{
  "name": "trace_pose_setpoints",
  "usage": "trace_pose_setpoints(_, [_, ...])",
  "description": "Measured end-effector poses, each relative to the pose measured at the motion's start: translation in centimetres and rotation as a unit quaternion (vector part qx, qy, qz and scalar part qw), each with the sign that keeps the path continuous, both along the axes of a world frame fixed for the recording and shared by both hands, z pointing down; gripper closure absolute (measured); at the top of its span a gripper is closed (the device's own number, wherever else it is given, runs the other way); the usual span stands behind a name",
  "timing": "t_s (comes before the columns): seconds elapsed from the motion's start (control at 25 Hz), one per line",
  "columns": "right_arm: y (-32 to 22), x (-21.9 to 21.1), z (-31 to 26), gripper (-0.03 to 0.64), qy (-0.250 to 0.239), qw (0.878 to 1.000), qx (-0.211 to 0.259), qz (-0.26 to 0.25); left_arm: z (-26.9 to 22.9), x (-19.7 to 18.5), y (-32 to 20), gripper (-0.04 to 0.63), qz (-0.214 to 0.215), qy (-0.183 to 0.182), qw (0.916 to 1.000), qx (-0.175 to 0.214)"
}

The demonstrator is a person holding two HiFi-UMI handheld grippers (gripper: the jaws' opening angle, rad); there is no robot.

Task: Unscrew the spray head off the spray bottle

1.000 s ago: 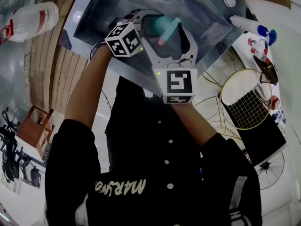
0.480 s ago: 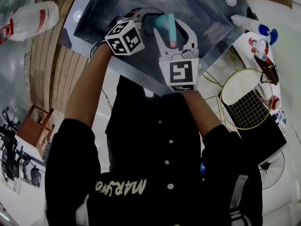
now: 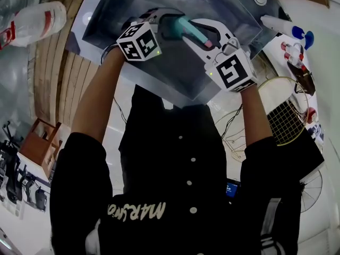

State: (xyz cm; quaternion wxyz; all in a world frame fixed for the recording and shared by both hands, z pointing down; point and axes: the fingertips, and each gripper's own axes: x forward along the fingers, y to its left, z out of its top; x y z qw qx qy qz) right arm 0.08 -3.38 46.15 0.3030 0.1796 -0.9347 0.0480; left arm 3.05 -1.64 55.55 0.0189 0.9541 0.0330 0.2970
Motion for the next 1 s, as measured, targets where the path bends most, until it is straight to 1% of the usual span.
trace_pose_setpoints(0.08, [0.3,-0.1,0.0,0.46,0.0,0.998,0.006,-0.055,0.0,0.0,0.1,0.241,0.006,0.002,1.0,-0.001])
trace_pose_setpoints(0.16, [0.5,-0.2,0.0,0.459,0.001,0.995,0.009,-0.096,0.0,0.0,0.1,0.241,0.011,0.003,0.9999,-0.001])
trace_pose_setpoints(0.24, [0.6,-0.2,0.0,0.457,-0.001,0.993,0.007,-0.118,0.0,0.0,0.1,0.241,0.013,0.005,0.9999,-0.001])
trace_pose_setpoints(0.32, [0.5,-0.2,-0.1,0.449,-0.006,0.993,0.001,-0.116,0.0,0.0,0.1,0.241,0.013,0.004,0.9999,-0.001])
trace_pose_setpoints(0.36, [0.5,-0.1,0.0,0.417,-0.007,0.994,-0.005,-0.109,0.0,0.0,0.1,0.241,0.013,0.004,0.9999,-0.001])
trace_pose_setpoints(0.4, [0.4,0.1,0.0,0.348,-0.008,0.995,-0.013,-0.099,0.0,0.1,0.1,0.241,0.013,0.003,0.9999,-0.001])
trace_pose_setpoints(0.44, [0.4,0.5,-0.1,0.316,-0.012,0.996,-0.023,-0.085,0.0,0.1,0.1,0.241,0.013,0.003,0.9999,0.0])
trace_pose_setpoints(0.56, [0.6,2.7,-1.1,0.291,-0.034,0.998,-0.042,-0.024,0.0,0.0,0.2,0.241,0.013,0.0,0.9999,-0.001])
trace_pose_setpoints(0.6, [0.7,3.2,-2.0,0.279,-0.058,0.998,-0.039,0.003,0.0,0.0,0.2,0.241,0.013,0.0,0.9999,-0.001])
trace_pose_setpoints(0.64, [0.8,3.5,-3.4,0.278,-0.095,0.994,-0.032,0.036,0.0,0.0,0.3,0.241,0.014,-0.001,0.9999,-0.001])
trace_pose_setpoints(0.68, [0.9,3.6,-5.0,0.278,-0.139,0.987,-0.023,0.078,0.0,-0.1,0.2,0.241,0.014,-0.001,0.9999,-0.001])
trace_pose_setpoints(0.72, [1.0,3.7,-6.5,0.282,-0.174,0.976,-0.014,0.128,0.1,-0.1,0.2,0.241,0.015,-0.002,0.9999,-0.001])
trace_pose_setpoints(0.76, [1.2,4.2,-7.5,0.301,-0.194,0.964,-0.007,0.182,0.1,0.0,0.2,0.241,0.015,-0.002,0.9999,-0.001])
trace_pose_setpoints(0.8, [1.5,4.9,-8.0,0.321,-0.201,0.95,-0.002,0.238,0.1,0.0,0.2,0.241,0.014,-0.002,0.9999,0.0])
trace_pose_setpoints(0.88, [2.4,6.2,-7.8,0.393,-0.191,0.921,0.001,0.339,0.1,0.1,0.2,0.241,0.011,-0.002,0.9999,0.0])
trace_pose_setpoints(0.92, [2.9,6.1,-7.5,0.39,-0.183,0.909,-0.002,0.374,0.1,0.1,0.2,0.241,0.01,-0.002,1.0,0.001])
trace_pose_setpoints(0.96, [3.2,5.5,-7.2,0.365,-0.174,0.901,-0.008,0.396,0.0,0.2,0.2,0.241,0.007,-0.003,1.0,0.001])
trace_pose_setpoints(1.0, [3.8,4.4,-6.6,0.328,-0.16,0.901,-0.021,0.403,0.0,0.2,0.2,0.241,0.005,-0.003,1.0,0.001])
